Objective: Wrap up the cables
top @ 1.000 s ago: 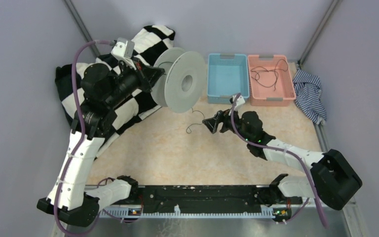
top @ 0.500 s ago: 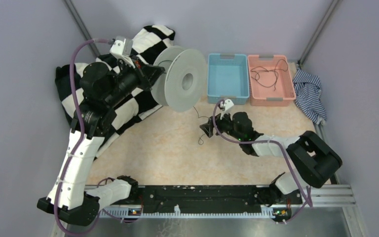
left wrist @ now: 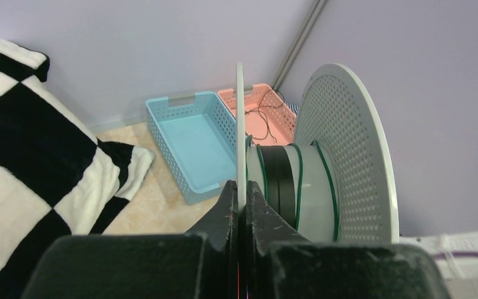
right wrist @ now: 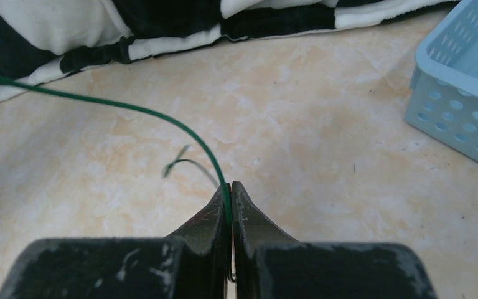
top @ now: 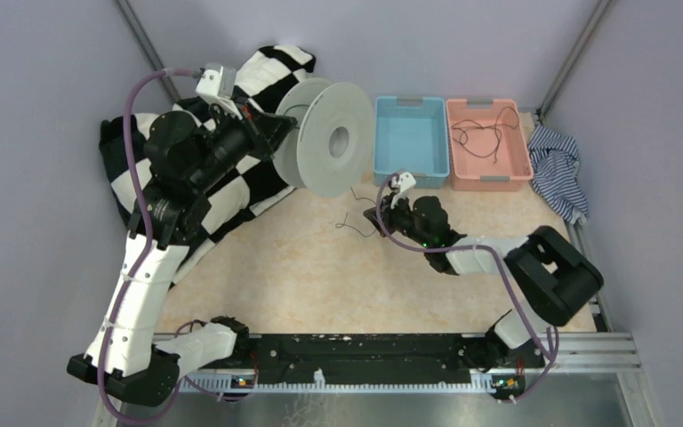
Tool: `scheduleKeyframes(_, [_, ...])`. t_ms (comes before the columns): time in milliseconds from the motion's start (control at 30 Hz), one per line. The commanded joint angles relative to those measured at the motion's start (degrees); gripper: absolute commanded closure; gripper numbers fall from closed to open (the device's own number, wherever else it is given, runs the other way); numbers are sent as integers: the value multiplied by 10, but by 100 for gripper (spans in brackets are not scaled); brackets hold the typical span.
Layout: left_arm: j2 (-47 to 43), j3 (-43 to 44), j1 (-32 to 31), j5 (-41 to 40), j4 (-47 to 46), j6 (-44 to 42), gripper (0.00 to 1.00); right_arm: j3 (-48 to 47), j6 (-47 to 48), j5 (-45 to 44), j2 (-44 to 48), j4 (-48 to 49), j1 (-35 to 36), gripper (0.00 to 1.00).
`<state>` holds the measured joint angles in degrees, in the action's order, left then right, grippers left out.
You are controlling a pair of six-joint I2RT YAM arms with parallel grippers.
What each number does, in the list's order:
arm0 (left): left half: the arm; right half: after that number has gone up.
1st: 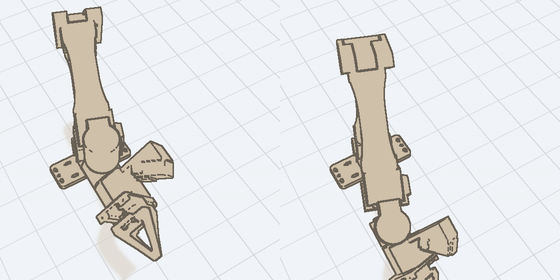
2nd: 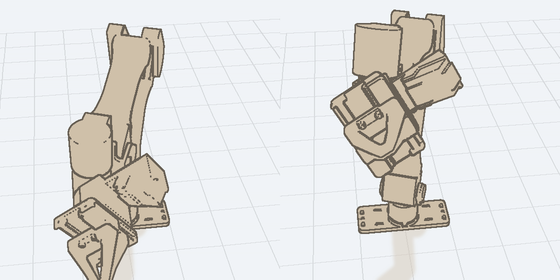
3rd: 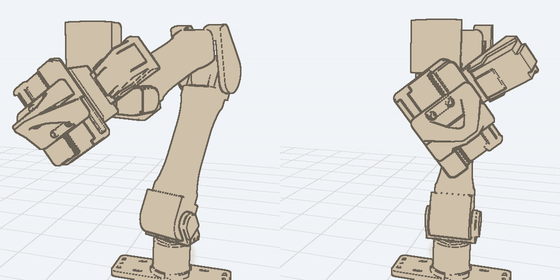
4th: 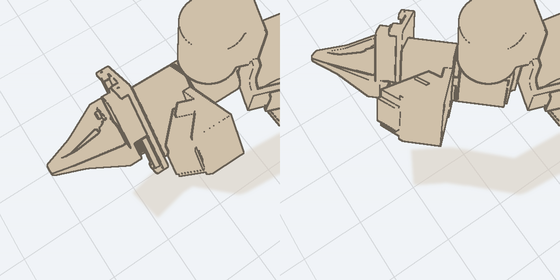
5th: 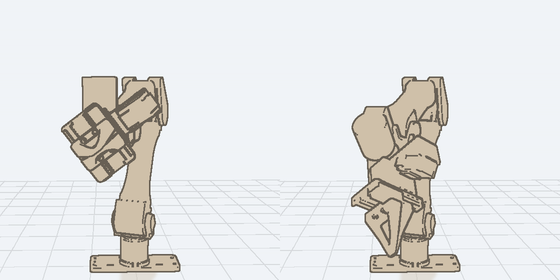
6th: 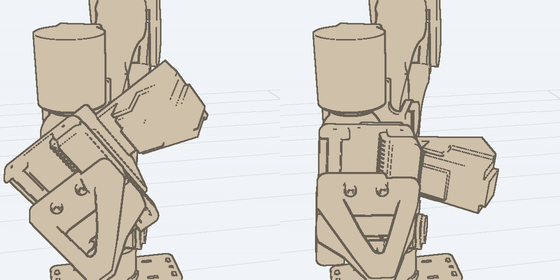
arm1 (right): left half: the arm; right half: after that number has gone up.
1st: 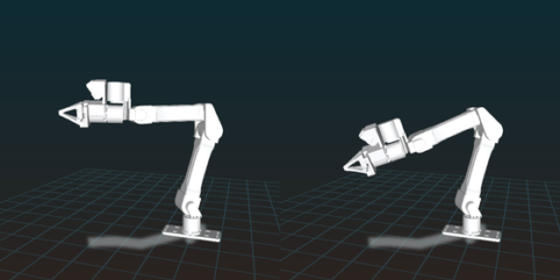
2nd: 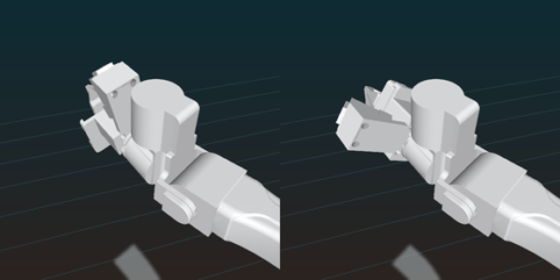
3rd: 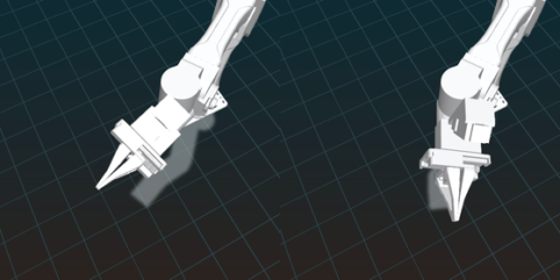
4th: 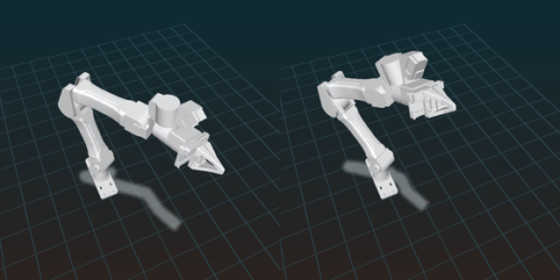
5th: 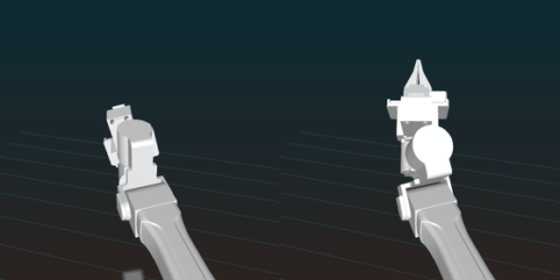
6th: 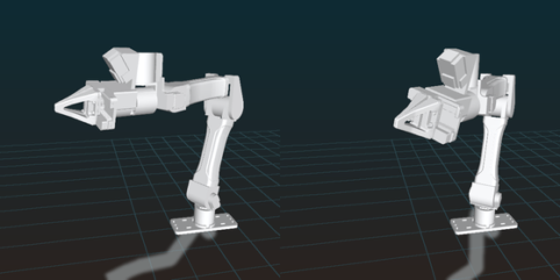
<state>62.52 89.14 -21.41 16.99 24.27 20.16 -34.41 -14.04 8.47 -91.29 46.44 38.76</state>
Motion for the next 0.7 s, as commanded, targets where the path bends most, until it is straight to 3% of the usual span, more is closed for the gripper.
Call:
scheduleKeyframes(0, [10, -2, 2, -50, -90, 34, 100, 31, 5, 13, 118, -69, 31, 100])
scheduleKeyframes(167, [36, -42, 2, -87, -135, 25, 100, 44, 34, -31, 258, -223, 110, 100])
scheduleKeyframes(333, [55, -68, 2, -99, -158, 31, 100, -3, 53, -54, 343, -375, 175, 100])
scheduleKeyframes(500, [50, -101, 1, -120, -180, 18, 100, -122, 85, -62, 328, -528, 215, 100])
scheduleKeyframes(667, [38, -175, 0, -123, -204, -2, 100, -324, 130, -6, 270, -719, 226, 100])
